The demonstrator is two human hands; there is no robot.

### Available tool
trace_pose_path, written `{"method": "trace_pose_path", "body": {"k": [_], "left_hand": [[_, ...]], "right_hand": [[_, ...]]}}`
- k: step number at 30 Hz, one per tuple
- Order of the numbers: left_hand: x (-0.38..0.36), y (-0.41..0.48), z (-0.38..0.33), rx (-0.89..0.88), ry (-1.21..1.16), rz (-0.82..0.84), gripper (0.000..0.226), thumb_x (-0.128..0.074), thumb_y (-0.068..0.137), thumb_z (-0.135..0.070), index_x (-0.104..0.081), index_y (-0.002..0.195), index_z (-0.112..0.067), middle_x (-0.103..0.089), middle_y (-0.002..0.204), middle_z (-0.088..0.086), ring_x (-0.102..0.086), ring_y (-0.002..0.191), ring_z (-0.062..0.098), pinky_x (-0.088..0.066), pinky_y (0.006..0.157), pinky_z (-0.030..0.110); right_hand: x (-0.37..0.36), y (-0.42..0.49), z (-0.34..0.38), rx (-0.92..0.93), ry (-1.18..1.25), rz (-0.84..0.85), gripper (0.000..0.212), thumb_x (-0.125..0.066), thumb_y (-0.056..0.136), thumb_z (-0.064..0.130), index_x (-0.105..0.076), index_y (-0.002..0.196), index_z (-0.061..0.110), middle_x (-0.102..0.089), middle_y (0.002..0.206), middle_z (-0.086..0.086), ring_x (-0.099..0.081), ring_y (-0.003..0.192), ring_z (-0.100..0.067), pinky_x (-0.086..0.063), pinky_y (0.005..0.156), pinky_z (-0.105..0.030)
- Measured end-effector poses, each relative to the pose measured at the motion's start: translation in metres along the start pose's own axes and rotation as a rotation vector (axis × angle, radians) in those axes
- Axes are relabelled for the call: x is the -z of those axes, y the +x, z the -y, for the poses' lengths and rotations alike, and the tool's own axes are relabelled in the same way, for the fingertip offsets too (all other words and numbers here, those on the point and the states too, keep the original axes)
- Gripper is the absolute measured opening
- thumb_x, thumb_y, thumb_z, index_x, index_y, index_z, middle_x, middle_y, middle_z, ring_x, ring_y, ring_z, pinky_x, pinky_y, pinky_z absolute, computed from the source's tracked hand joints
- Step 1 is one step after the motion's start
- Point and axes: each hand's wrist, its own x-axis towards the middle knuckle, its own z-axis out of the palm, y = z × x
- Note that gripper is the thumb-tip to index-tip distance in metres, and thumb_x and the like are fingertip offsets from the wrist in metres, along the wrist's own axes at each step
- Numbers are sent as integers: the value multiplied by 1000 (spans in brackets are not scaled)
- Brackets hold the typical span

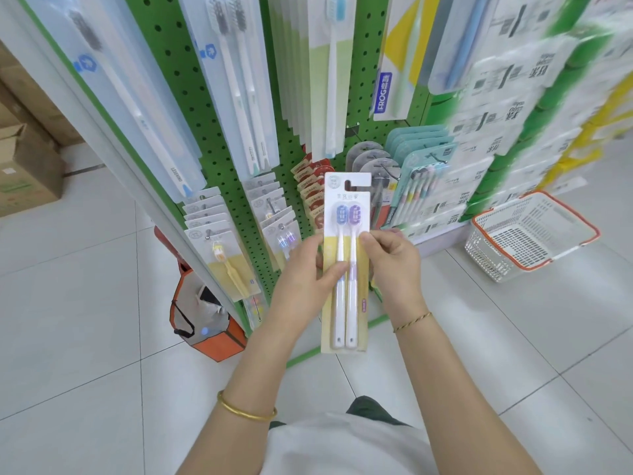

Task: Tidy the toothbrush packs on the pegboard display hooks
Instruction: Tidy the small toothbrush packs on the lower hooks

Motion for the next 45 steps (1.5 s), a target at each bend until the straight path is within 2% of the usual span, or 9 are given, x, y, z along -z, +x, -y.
{"method": "trace_pose_path", "body": {"k": [6, 9, 15, 19, 28, 34, 38, 40, 45], "left_hand": [[-5, -8, 0, -19, 170, 131, 72, -74, 80, -27, -35, 140, -31, -47, 91, -10, -50, 77, 5, -45, 73, 27], [-6, -12, 1, -92, 252, 143, 77, -75, 79, -32, -31, 141, -31, -49, 113, -7, -51, 101, 12, -43, 87, 29], [-16, -21, -2, -246, 619, 134, 93, -74, 71, -53, -26, 145, -21, -34, 138, 1, -34, 125, 21, -30, 103, 31], [-23, -24, 2, -239, 690, 125, 93, -71, 77, -28, -10, 147, -23, -28, 146, 6, -33, 127, 27, -35, 105, 39], [-21, -15, 3, -206, 427, 36, 77, -41, 83, 9, -21, 150, -22, -43, 135, 6, -41, 119, 26, -38, 98, 35], [-10, -11, 1, 120, -227, -23, 44, -52, 92, -4, -45, 132, -23, -55, 124, -8, -54, 111, 11, -42, 87, 26], [-7, -9, 7, 161, -365, -26, 19, -61, 91, -15, -58, 104, -28, -68, 105, -5, -66, 91, 13, -52, 75, 29], [-8, -10, 8, 180, -426, 4, 9, -59, 93, -20, -62, 100, -26, -71, 97, -3, -67, 79, 11, -51, 67, 25], [-6, -7, 9, 261, -599, 76, 17, -49, 97, -26, -64, 96, -18, -72, 84, 5, -66, 73, 24, -52, 67, 37]], "right_hand": [[12, 12, -6, -19, 21, -239, 30, -64, 84, 18, -67, 55, 24, -61, 59, 9, -56, 79, -19, -47, 78, -31], [14, 10, -7, -23, 62, -357, 25, -63, 86, 12, -64, 61, 7, -57, 68, -21, -48, 68, -12, -42, 68, -27], [11, 11, -2, -78, 138, -475, 28, -64, 87, 15, -61, 59, 22, -54, 55, 11, -45, 53, -5, -42, 59, -22], [6, 8, 3, -49, 151, -445, 28, -65, 87, 14, -60, 59, 19, -50, 51, 9, -43, 51, -4, -41, 56, -21], [-3, 4, 11, 10, 163, -321, 21, -68, 85, 23, -68, 64, 22, -65, 64, 4, -56, 65, -13, -46, 65, -28], [-5, 3, 3, 37, 77, -311, 15, -66, 76, 39, -57, 78, 27, -67, 88, -13, -62, 78, -24, -52, 73, -37], [-5, 5, 2, -130, 216, 7, 26, -58, 92, 37, -61, 105, 15, -66, 104, -11, -61, 89, -22, -50, 64, -28], [-7, 7, 4, -202, 400, 131, 45, -48, 92, 44, -58, 120, 11, -66, 116, -10, -63, 102, -25, -55, 79, -36], [-15, 8, 14, -245, 627, 299, 53, -33, 96, 50, -57, 121, 9, -66, 108, -10, -63, 99, -25, -50, 87, -39]]}}
